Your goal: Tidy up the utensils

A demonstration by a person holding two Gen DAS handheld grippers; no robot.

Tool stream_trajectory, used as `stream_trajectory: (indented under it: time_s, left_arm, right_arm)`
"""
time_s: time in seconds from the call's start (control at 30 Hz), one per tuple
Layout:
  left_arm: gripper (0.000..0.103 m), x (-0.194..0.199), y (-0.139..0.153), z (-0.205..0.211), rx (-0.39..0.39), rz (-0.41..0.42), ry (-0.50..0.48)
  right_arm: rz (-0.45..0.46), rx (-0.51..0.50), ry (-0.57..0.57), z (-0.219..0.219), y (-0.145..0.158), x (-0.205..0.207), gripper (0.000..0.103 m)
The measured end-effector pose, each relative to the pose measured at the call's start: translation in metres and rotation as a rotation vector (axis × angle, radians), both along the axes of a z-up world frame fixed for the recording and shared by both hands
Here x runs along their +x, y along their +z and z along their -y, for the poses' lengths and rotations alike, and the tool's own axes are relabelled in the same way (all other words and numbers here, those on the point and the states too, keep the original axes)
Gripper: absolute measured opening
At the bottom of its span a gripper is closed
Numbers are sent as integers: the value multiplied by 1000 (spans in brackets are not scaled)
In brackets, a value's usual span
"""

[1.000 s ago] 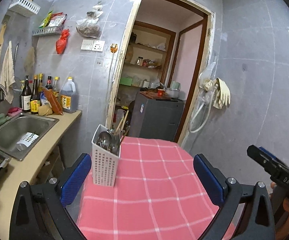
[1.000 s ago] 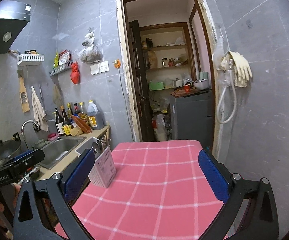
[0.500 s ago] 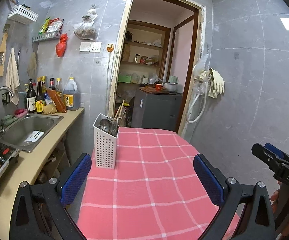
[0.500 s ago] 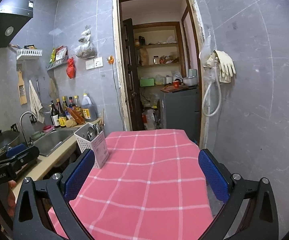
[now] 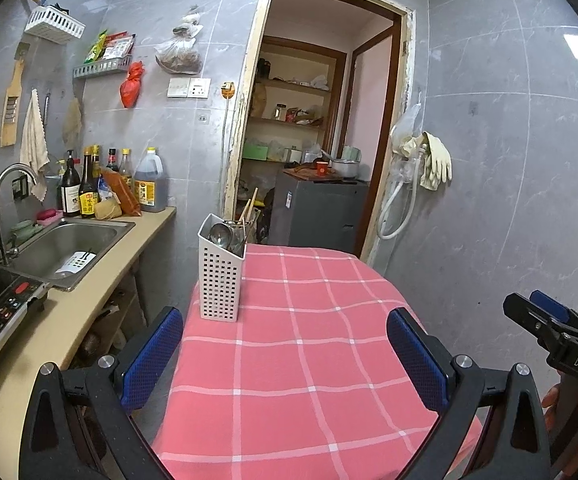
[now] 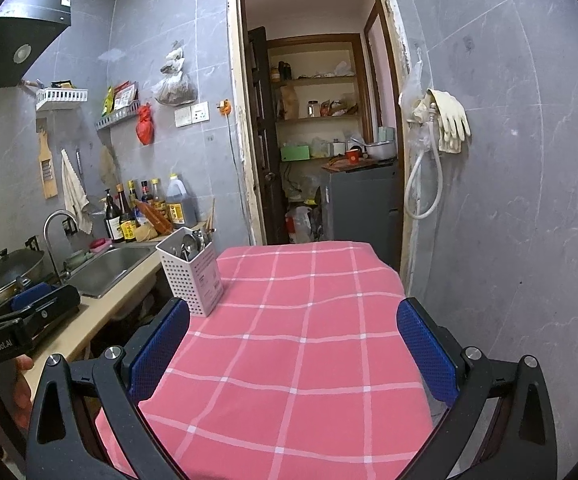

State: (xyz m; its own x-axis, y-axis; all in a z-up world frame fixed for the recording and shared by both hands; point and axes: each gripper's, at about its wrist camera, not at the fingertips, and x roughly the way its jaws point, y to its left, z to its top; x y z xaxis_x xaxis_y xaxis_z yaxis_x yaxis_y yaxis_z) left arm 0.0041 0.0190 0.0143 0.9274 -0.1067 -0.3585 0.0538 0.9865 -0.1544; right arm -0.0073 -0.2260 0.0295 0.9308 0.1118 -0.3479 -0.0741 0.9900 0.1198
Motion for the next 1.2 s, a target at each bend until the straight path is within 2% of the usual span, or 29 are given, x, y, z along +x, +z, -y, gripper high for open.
stream_trajectory:
  time_s: [1.2]
  left_arm:
    - [102,-2,-4,-6,10,-6,7]
  right_arm:
    - [-5,-1,6,-5,-2,2,102]
